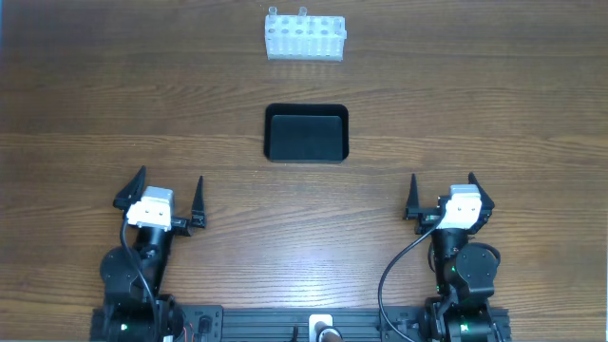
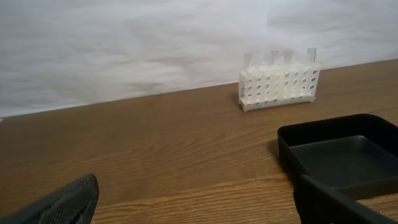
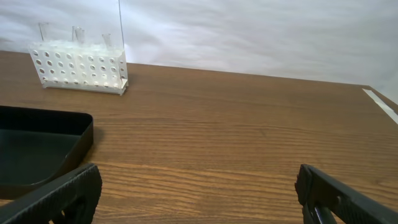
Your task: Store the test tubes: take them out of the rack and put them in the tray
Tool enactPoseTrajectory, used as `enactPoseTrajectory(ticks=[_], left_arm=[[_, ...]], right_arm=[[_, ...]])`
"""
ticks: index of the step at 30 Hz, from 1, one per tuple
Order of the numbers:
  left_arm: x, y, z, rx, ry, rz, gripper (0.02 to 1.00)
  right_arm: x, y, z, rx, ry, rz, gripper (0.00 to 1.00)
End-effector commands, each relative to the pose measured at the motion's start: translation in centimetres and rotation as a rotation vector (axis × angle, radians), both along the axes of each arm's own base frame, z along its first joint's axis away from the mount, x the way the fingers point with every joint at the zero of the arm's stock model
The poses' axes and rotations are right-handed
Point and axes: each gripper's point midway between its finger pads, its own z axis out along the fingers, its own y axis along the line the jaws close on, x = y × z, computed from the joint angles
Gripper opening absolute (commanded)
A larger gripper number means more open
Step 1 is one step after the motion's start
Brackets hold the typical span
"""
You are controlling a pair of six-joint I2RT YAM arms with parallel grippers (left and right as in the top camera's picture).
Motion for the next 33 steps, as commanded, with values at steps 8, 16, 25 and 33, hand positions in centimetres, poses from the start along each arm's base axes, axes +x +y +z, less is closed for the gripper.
enactPoseTrajectory(ticks=[8,16,25,33], left_arm=[[0.0,-0.2,-0.1,-0.016,0.000,-0.010,1.000],[0.0,0.0,-0.1,-0.015,0.000,-0.001,0.998],[-0.3,-1.5,3.4,-0.091,-0.130,-0.087,1.000],[-1.2,-0.9,8.7,-0.203,-0.334,-0.073,0.996]], right_arm=[[0.0,0.0,-0.2,-0.007,-0.003,0.003,0.993],[0.0,0.0,-0.2,-0.007,-0.003,0.003,0.993],[0.0,0.0,-0.2,-0.007,-0.003,0.003,0.991],[0.0,0.0,-0.2,-0.007,-0.003,0.003,0.993]])
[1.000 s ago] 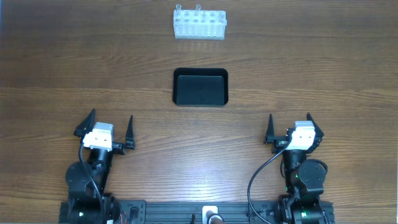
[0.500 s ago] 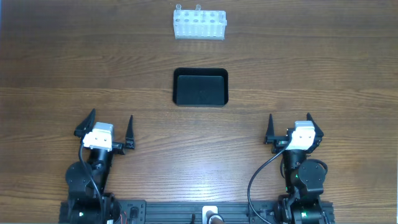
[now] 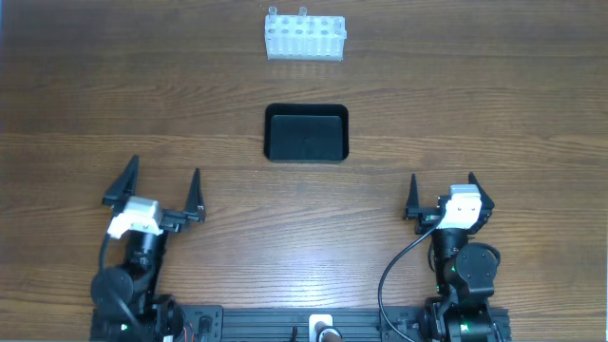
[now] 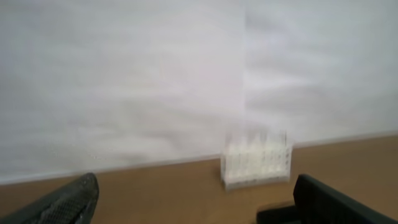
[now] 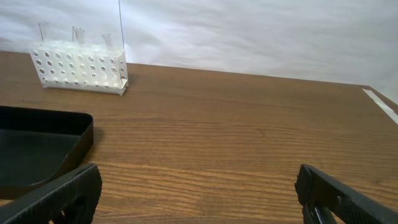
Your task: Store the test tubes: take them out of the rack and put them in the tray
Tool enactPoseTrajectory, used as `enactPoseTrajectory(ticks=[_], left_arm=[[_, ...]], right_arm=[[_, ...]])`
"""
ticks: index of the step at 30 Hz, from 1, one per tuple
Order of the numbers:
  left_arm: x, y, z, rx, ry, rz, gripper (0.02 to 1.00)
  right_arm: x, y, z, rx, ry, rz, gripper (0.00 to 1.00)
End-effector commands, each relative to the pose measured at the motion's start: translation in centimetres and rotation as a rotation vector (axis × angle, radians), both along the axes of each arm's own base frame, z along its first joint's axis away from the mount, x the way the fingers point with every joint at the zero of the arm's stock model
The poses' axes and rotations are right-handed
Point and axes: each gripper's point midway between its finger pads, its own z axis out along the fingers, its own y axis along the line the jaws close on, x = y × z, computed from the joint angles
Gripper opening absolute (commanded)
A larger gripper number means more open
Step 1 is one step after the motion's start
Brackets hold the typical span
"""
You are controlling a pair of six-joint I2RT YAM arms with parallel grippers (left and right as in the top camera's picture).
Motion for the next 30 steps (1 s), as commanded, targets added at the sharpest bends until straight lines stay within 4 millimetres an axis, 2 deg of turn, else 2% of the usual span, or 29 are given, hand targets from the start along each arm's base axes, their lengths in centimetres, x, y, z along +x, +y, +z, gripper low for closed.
enactPoseTrajectory(ticks=[1,5,9,14,18,23,26,30], left_arm=[[-0.1,0.5,0.9,-0.100,-0.024,0.004,0.998],[1.0,0.7,1.7,-0.113,0.004,0.017,0.998],[3.4,0.7,3.6,-0.113,0.038,0.018,0.996],[9.6,-0.1,4.7,-0.134,0.171,-0.004,0.998],[16.0,-3.5,4.5,-0.119,0.299,-0.064,0.998],[22.8,-7.8,1.8,-0.091,0.446,-0.088,0.996],[25.8,-10.5,-0.2,-0.069,0.519,-0.106,0.996],[28.9,-12.3,-2.9,-0.073,0.629,-0.052,0.998]], right_arm=[[0.0,0.0,-0.2,-0.007,-0.003,0.003,0.993],[0.0,0.0,-0.2,-0.007,-0.003,0.003,0.993],[0.0,0.0,-0.2,-0.007,-0.003,0.003,0.991],[0.0,0.0,-0.2,-0.007,-0.003,0.003,0.991],[0.0,0.0,-0.2,-0.007,-0.003,0.002,0.993],[0.0,0.0,-0.2,-0.007,-0.003,0.002,0.993],[0.0,0.0,-0.2,-0.007,-0.003,0.002,0.993],[0.0,0.0,-0.2,-0.007,-0.003,0.003,0.991]])
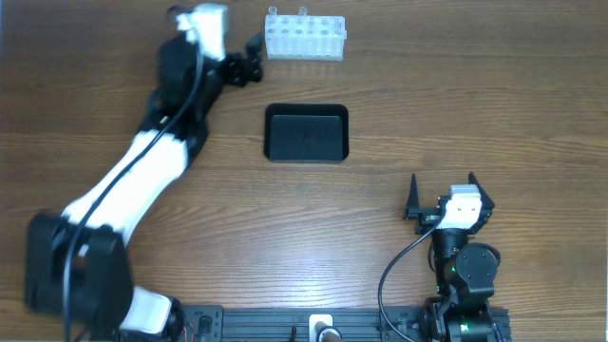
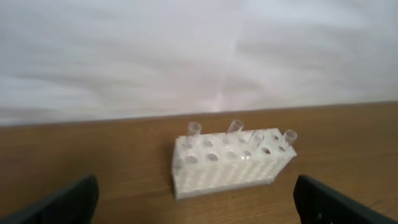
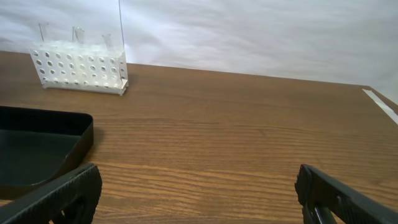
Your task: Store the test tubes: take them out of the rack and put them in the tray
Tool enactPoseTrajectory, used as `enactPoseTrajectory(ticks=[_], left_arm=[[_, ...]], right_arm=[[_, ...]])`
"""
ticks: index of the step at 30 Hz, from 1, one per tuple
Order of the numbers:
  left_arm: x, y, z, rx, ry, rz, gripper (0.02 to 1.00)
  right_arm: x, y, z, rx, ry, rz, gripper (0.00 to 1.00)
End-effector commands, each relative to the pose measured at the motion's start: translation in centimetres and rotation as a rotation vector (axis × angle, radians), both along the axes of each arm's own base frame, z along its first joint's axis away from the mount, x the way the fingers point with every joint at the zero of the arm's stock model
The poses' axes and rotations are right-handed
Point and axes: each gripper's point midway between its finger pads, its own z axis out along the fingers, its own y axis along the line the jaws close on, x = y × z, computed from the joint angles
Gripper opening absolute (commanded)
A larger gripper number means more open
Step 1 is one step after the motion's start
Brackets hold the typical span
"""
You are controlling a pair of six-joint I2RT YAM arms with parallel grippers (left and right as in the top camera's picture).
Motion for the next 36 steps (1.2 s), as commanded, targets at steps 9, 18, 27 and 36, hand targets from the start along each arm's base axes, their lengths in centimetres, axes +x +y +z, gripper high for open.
enactPoseTrajectory(ticks=[9,18,27,36], left_arm=[[7.7,-4.4,-4.2,0.101,0.161,0.130,0.998],[10.4,-4.6,-7.5,0.089,0.194,0.200,0.998],[11.8,-3.8,-8.9,0.114,0.198,0.254,0.985],[12.5,-3.7,-9.5,0.113,0.200,0.259,0.897]], right_arm=[[0.0,0.0,-0.2,-0.007,-0.002,0.003,0.993],[0.0,0.0,-0.2,-0.007,-0.002,0.002,0.993],[0.0,0.0,-0.2,-0.007,-0.002,0.002,0.991],[0.0,0.0,-0.2,-0.007,-0.002,0.003,0.991]])
